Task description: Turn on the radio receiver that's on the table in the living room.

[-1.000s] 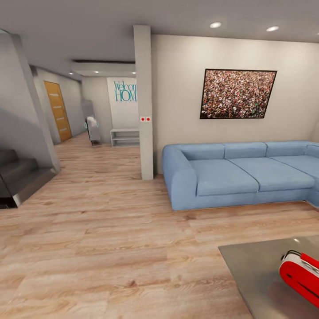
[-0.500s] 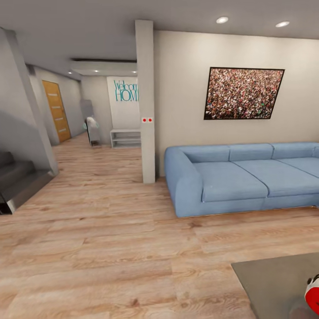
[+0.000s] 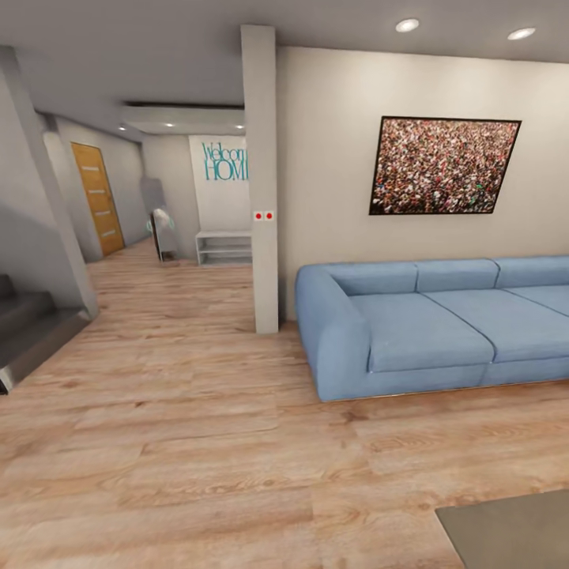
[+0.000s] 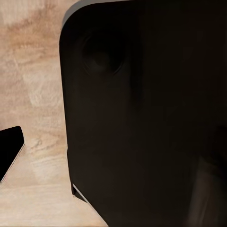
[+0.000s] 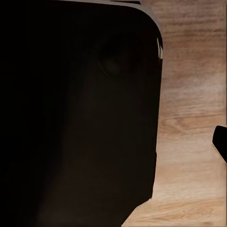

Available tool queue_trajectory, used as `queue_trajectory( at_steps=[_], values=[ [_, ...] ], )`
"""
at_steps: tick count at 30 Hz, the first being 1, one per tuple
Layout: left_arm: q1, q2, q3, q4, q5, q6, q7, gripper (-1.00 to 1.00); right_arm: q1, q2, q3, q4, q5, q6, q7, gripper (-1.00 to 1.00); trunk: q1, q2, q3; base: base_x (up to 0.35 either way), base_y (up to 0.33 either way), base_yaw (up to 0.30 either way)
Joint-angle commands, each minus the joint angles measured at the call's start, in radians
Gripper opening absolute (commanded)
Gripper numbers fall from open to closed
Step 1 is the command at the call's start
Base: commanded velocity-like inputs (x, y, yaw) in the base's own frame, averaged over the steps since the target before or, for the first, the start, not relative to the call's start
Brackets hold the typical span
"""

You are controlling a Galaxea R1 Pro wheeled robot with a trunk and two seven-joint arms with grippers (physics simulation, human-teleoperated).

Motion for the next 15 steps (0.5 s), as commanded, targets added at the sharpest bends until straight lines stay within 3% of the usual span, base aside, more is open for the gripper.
queue_trajectory(
  at_steps=[1,6,15],
  values=[
    [0.0,0.0,0.0,0.0,0.0,0.0,0.0,1.0,0.0,0.0,0.0,0.0,0.0,0.0,0.001,1.0,0.0,0.0,0.0,0.323,0.003,0.0],
    [0.0,-0.001,0.0,-0.001,0.0,-0.007,0.002,1.0,0.0,0.0,-0.002,0.0,-0.001,-0.001,0.0,1.0,0.0,0.0,0.0,0.279,0.001,-0.024],
    [0.0,-0.001,0.0,-0.002,0.0,-0.011,0.003,1.0,0.0,0.001,-0.005,0.0,-0.004,-0.002,-0.001,1.0,0.0,0.0,0.0,0.028,0.0,-0.249]
  ],
)
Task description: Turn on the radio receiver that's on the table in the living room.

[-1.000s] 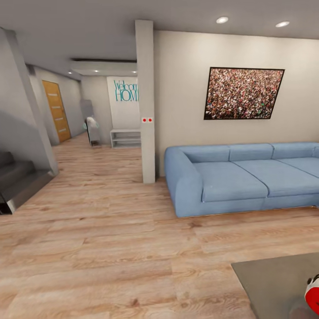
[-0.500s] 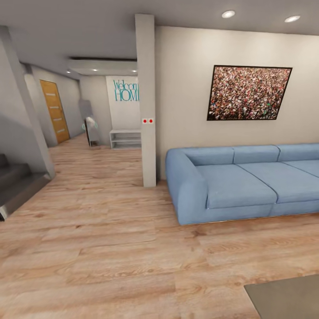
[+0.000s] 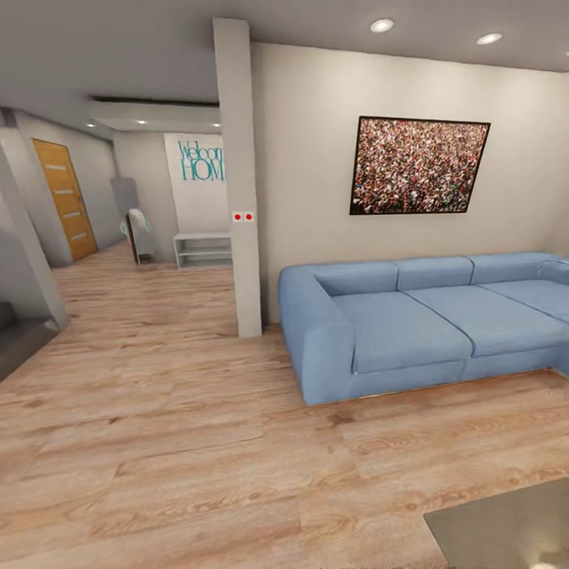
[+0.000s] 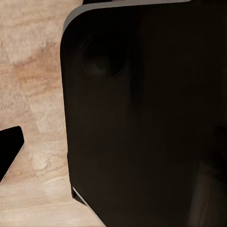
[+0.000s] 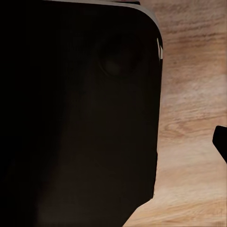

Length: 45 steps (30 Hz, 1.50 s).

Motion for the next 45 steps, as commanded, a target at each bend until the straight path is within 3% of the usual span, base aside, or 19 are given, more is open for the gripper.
queue_trajectory(
  at_steps=[1,45],
  values=[
    [0.0,0.0,0.0,0.0,0.0,0.0,0.0,1.0,0.0,0.0,0.0,0.0,0.0,0.0,0.0,1.0,0.0,0.0,0.0,0.002,0.0,-0.286],
    [0.0,-0.007,0.001,-0.001,-0.001,-0.002,0.0,1.0,0.0,0.0,0.0,0.0,0.0,0.001,0.0,1.0,0.0,0.0,0.0,0.0,0.0,-0.288]
  ],
)
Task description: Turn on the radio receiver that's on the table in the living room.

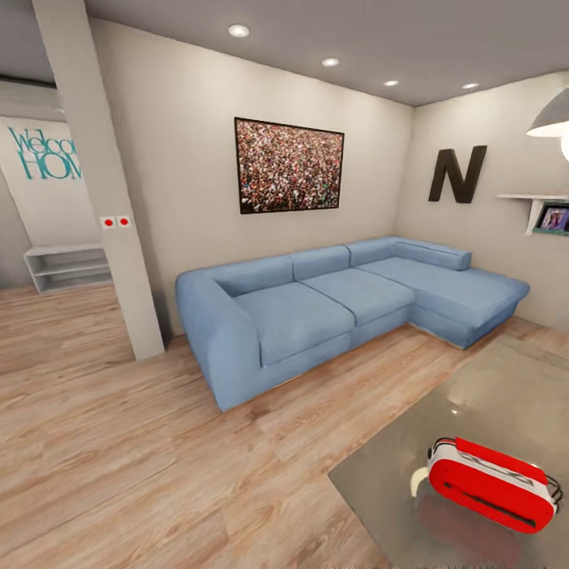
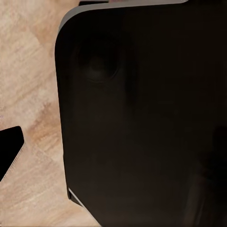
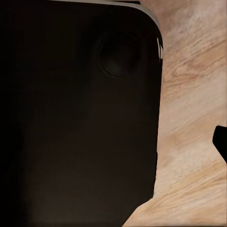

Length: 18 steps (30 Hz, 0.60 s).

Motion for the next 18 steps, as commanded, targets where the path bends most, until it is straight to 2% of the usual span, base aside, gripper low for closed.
queue_trajectory(
  at_steps=[1,9,18],
  values=[
    [0.0,0.0,0.0,0.0,0.0,0.0,0.0,1.0,0.0,0.0,0.0,0.0,0.0,0.0,0.0,1.0,0.0,0.0,0.0,0.0,0.0,-0.288],
    [0.0,0.0,-0.001,0.0,0.0,0.001,0.0,1.0,0.0,0.0,0.0,0.0,0.001,0.0,0.0,1.0,0.0,0.0,0.0,0.031,0.0,-0.288],
    [0.0,0.001,-0.002,0.001,0.0,0.003,0.0,1.0,0.0,0.0,0.0,0.0,0.001,0.0,0.0,1.0,0.0,0.0,0.0,0.301,0.0,-0.288]
  ],
)
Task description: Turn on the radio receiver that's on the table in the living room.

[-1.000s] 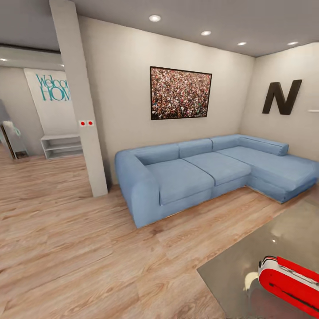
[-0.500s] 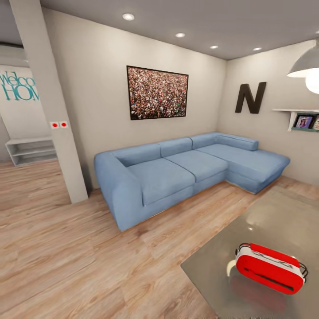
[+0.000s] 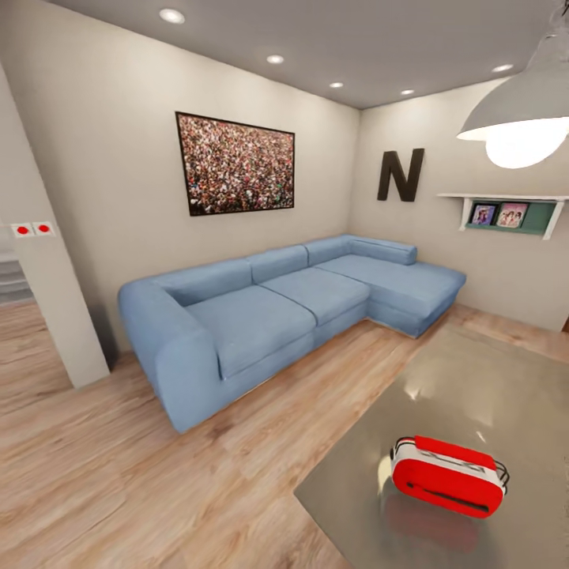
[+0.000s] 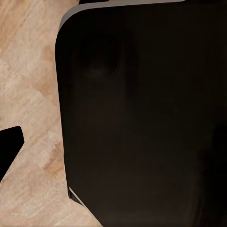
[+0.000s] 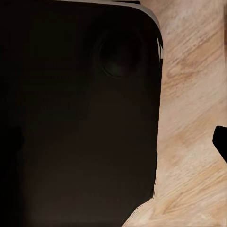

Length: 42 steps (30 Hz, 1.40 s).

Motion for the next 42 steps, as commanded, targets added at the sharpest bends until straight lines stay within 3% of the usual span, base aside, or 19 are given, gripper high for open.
queue_trajectory(
  at_steps=[1,16,24,42],
  values=[
    [0.0,0.0,0.0,0.0,0.0,0.0,0.0,1.0,0.0,0.0,0.0,0.0,0.0,0.0,0.0,1.0,0.0,0.0,0.0,0.321,0.0,-0.288],
    [0.0,0.0,0.0,-0.001,0.0,-0.002,0.0,1.0,0.0,-0.001,0.0,0.0,-0.001,0.0,0.0,1.0,0.0,0.0,0.0,0.31,0.0,-0.197],
    [0.0,0.0,0.0,-0.001,0.0,-0.002,0.0,1.0,0.0,0.0,-0.002,0.0,-0.005,-0.001,0.0,1.0,0.0,0.0,0.0,0.048,0.0,-0.119],
    [0.0,-0.001,0.0,-0.001,0.0,-0.003,0.0,1.0,0.0,-0.001,-0.003,0.0,-0.009,-0.002,0.0,1.0,0.0,0.0,0.0,0.001,0.0,-0.282]
  ],
)
